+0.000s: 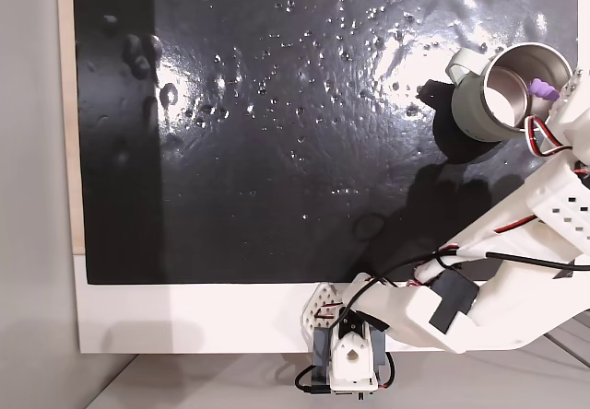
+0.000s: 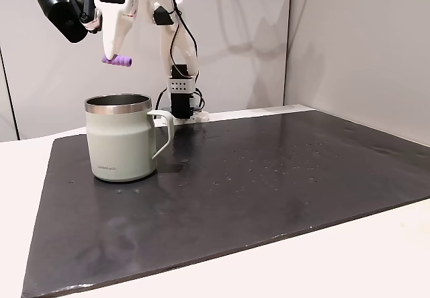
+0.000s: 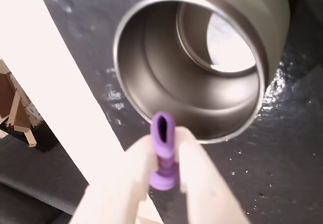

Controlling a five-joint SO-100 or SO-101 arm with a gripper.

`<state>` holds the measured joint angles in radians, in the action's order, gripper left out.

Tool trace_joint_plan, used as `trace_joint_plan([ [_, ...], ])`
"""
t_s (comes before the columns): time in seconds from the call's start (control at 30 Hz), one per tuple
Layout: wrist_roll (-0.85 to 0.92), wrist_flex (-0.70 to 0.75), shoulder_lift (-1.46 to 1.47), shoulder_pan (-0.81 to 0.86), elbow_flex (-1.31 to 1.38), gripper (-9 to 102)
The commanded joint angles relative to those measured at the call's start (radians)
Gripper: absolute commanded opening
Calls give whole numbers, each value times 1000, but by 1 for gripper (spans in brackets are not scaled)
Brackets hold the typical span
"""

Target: Grasp a pengrip and put it in the cup.

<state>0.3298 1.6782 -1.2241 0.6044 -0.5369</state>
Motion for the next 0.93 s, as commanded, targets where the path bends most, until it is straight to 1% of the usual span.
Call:
trace_joint_plan([
  [0.0,17,8,-11,14,57,0],
  [0.03,17,9,-11,14,52,5],
  [0.13,17,9,-29,11,18,28],
  [0.17,17,9,-40,9,2,34],
  [0.2,15,9,-49,8,-11,36],
  [0.9,8,11,-158,-40,-140,36],
])
